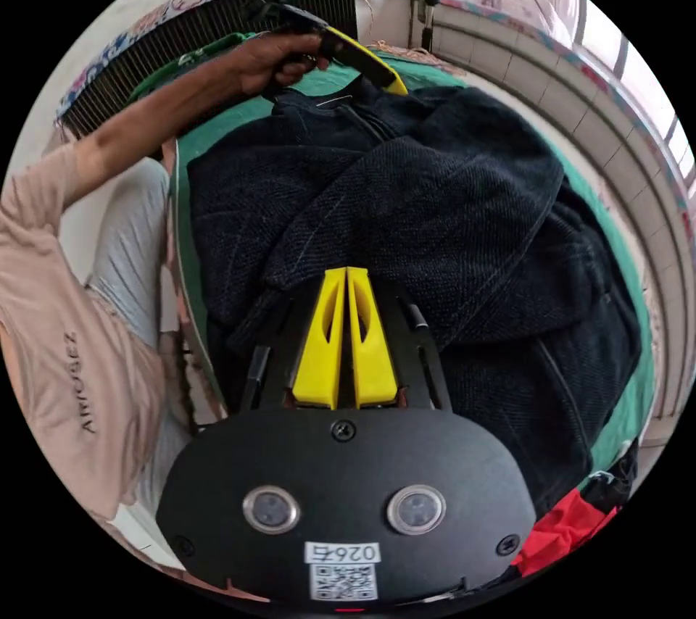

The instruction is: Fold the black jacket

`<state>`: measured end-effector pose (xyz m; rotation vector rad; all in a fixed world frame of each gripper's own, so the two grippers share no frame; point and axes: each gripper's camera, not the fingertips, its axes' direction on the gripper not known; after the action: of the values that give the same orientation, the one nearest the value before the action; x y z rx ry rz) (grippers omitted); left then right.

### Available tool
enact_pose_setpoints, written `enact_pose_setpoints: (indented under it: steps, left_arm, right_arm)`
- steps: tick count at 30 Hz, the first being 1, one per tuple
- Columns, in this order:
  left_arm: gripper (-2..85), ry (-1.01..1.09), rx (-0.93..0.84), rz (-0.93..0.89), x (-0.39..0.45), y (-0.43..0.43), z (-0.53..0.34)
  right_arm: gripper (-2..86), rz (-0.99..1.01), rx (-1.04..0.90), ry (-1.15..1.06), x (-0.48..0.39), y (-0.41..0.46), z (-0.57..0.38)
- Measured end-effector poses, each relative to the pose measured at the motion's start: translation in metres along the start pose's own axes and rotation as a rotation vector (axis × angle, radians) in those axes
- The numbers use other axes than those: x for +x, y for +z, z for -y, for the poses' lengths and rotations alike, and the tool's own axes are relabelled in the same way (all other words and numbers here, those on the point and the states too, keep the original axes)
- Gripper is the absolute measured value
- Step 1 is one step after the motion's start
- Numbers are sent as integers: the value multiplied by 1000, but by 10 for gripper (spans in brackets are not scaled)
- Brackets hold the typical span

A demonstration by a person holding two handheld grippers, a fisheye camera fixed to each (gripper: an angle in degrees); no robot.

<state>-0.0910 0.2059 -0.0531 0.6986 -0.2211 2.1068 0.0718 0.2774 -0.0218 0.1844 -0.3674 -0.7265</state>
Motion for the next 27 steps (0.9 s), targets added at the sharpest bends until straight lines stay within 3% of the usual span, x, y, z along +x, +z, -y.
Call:
enact_pose_setpoints:
  steps: [2,5,8,10,14,17,19,23,27]
  left_arm:
    - [-10,28,250,59,29,-86,-36]
    - [-10,56,454,80,74,-152,-80]
    - [-10,34,417,55,110,-156,-104]
    - [-10,9,326,37,123,-134,-110]
    - [-10,65,131,-120,163,-81,-95]
    - [-10,167,149,-101,215,-68,-57]
    - [-10,218,163,-114,246,-59,-26]
    - [-9,286,140,-284,315,-14,55]
    - [-3,304,91,-389,370,45,117]
  right_arm:
    - [-9,-136,14,-20,-25,-1,0]
    - [-10,-428,60,-57,-68,4,-3]
    - [-13,-632,26,-80,-86,7,7]
    - [-13,-624,38,-10,-79,-11,14]
    - [-14,-567,310,135,-50,-105,-6]
    - [-13,-699,478,278,-6,-176,-42]
    - [-13,-677,535,378,36,-214,-72]
    - [-13,-525,475,718,150,-294,-152]
    - [-12,-234,597,911,222,-356,-250]
